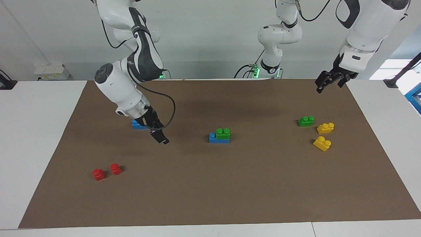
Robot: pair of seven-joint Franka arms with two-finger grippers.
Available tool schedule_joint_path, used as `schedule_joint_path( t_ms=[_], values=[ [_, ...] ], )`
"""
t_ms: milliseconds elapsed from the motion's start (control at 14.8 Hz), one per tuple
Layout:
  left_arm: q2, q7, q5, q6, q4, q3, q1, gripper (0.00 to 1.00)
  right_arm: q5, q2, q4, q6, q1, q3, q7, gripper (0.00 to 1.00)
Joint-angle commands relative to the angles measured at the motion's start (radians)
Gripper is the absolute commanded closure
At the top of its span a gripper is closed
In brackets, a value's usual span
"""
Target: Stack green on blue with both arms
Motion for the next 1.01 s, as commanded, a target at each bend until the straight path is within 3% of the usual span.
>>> schedule_joint_path(
  t_ms=[0,404,741,943],
  values=[
    [0.0,0.064,-0.045,-0.075,0.033,-0.014,0.041,0.0,-0.048,-0.026,0.071,-0.109,-0.052,0.007,-0.14,0.0],
    [-0.034,0.052,-0.086,-0.053,0.019,-0.016,0.055,0.0,-0.206,-0.189,0.079,-0.236,-0.106,0.005,-0.565,0.0],
    [0.014,0.05,-0.086,-0.035,0.029,-0.014,0.057,0.0,-0.278,-0.258,0.152,-0.45,-0.152,0.002,-0.907,0.0],
    [0.034,0.05,-0.089,-0.049,0.036,-0.016,0.055,0.0,-0.287,-0.293,0.186,-0.531,-0.172,0.0,-0.987,0.0]
  ],
)
